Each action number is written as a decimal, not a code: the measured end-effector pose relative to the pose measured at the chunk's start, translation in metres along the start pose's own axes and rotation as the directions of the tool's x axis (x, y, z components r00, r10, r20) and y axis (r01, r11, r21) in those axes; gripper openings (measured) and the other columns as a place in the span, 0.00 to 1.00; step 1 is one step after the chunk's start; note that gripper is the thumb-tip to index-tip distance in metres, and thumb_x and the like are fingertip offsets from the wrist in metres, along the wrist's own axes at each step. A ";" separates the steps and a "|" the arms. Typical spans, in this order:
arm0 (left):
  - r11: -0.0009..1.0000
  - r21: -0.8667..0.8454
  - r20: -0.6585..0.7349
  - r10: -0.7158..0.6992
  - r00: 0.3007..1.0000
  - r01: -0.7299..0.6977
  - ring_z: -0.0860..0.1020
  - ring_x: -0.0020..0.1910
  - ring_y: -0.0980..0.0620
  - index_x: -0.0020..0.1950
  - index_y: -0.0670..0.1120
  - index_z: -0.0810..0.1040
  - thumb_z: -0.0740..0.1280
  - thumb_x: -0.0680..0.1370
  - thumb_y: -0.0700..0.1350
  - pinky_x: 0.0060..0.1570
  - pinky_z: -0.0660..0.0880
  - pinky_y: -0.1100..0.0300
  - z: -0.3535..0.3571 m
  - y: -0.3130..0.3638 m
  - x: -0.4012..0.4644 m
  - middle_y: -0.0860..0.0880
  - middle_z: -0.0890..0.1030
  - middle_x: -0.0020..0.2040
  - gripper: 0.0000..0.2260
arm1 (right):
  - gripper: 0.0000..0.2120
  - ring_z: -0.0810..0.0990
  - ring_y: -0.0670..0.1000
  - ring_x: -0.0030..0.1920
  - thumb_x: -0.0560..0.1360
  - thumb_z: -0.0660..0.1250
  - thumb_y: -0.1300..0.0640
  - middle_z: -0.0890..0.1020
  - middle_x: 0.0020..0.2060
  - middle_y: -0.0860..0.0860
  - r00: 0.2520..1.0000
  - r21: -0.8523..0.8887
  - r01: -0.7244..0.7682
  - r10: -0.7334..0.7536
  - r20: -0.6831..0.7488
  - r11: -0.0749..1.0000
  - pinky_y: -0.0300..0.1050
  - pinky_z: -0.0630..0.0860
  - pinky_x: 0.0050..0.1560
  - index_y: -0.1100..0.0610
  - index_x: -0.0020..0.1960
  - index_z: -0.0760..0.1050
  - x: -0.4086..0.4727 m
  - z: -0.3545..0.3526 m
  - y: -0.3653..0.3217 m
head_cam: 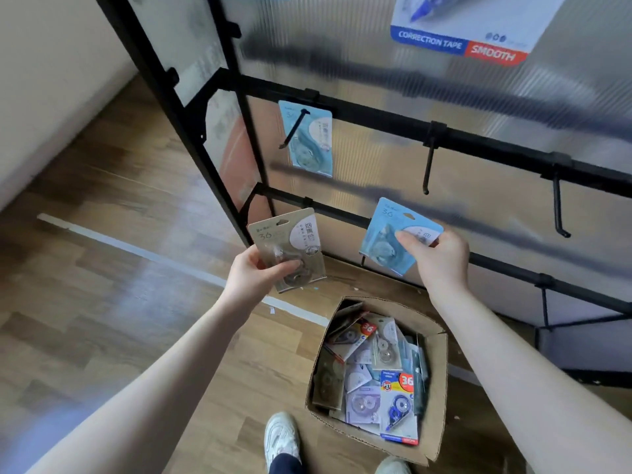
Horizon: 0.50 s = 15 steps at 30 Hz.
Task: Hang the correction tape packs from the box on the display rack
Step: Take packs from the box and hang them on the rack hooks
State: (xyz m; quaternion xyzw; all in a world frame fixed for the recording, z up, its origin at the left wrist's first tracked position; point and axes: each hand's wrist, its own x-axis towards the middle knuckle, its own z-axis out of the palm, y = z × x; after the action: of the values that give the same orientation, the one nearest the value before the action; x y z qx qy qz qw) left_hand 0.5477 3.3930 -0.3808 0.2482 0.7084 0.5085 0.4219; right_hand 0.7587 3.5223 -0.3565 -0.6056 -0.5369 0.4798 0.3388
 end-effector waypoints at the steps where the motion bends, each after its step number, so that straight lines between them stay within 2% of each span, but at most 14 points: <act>1: 1.000 0.007 -0.006 0.002 1.000 -0.002 0.83 0.41 0.56 0.48 0.45 0.80 0.74 0.71 0.36 0.38 0.79 0.62 -0.009 0.000 0.000 0.52 0.85 0.42 0.09 | 0.06 0.75 0.37 0.38 0.73 0.71 0.60 0.78 0.40 0.45 1.000 0.003 0.011 -0.011 0.013 1.000 0.26 0.70 0.25 0.56 0.44 0.74 -0.002 0.007 -0.006; 3: 1.000 -0.002 -0.012 0.009 1.000 -0.009 0.83 0.42 0.55 0.48 0.46 0.80 0.74 0.71 0.36 0.38 0.79 0.61 -0.026 0.002 0.000 0.52 0.85 0.42 0.10 | 0.05 0.77 0.39 0.39 0.73 0.71 0.59 0.79 0.42 0.46 0.999 -0.002 0.032 -0.032 0.022 0.999 0.27 0.71 0.27 0.56 0.46 0.75 -0.005 0.021 -0.017; 6: 0.999 -0.036 -0.037 0.024 0.999 -0.026 0.83 0.44 0.55 0.49 0.46 0.80 0.74 0.70 0.35 0.39 0.78 0.66 -0.048 0.006 0.000 0.52 0.85 0.44 0.11 | 0.07 0.79 0.45 0.45 0.73 0.71 0.57 0.80 0.45 0.47 0.997 -0.012 0.066 -0.065 0.040 0.998 0.35 0.75 0.35 0.55 0.49 0.76 -0.007 0.040 -0.033; 12: 0.997 -0.059 -0.094 0.042 0.995 -0.048 0.83 0.42 0.58 0.48 0.47 0.80 0.74 0.71 0.35 0.37 0.76 0.69 -0.080 0.015 0.001 0.54 0.85 0.42 0.11 | 0.09 0.81 0.47 0.51 0.74 0.70 0.53 0.81 0.52 0.50 0.990 -0.032 0.101 -0.097 0.102 0.994 0.40 0.79 0.39 0.56 0.49 0.75 -0.009 0.074 -0.062; 13: 0.997 -0.062 -0.098 0.045 0.994 -0.051 0.83 0.42 0.58 0.48 0.47 0.80 0.74 0.71 0.35 0.38 0.76 0.69 -0.085 0.015 0.002 0.54 0.85 0.42 0.10 | 0.09 0.81 0.48 0.52 0.74 0.70 0.52 0.82 0.52 0.51 0.987 -0.023 0.113 -0.109 0.114 0.993 0.41 0.79 0.39 0.57 0.50 0.75 -0.009 0.080 -0.066; 15: 0.996 -0.070 -0.108 0.046 0.993 -0.054 0.83 0.43 0.57 0.49 0.46 0.80 0.74 0.71 0.35 0.38 0.77 0.68 -0.094 0.014 0.004 0.53 0.85 0.43 0.10 | 0.10 0.81 0.47 0.51 0.75 0.69 0.52 0.82 0.51 0.51 0.980 -0.008 0.146 -0.143 0.135 0.989 0.35 0.76 0.35 0.57 0.50 0.75 -0.009 0.092 -0.074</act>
State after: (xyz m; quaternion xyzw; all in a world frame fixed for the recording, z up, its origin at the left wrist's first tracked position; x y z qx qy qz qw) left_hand 0.4645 3.3528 -0.3569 0.2229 0.7045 0.5569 0.3794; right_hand 0.6479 3.5179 -0.3148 -0.5343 -0.6054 0.4888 0.3303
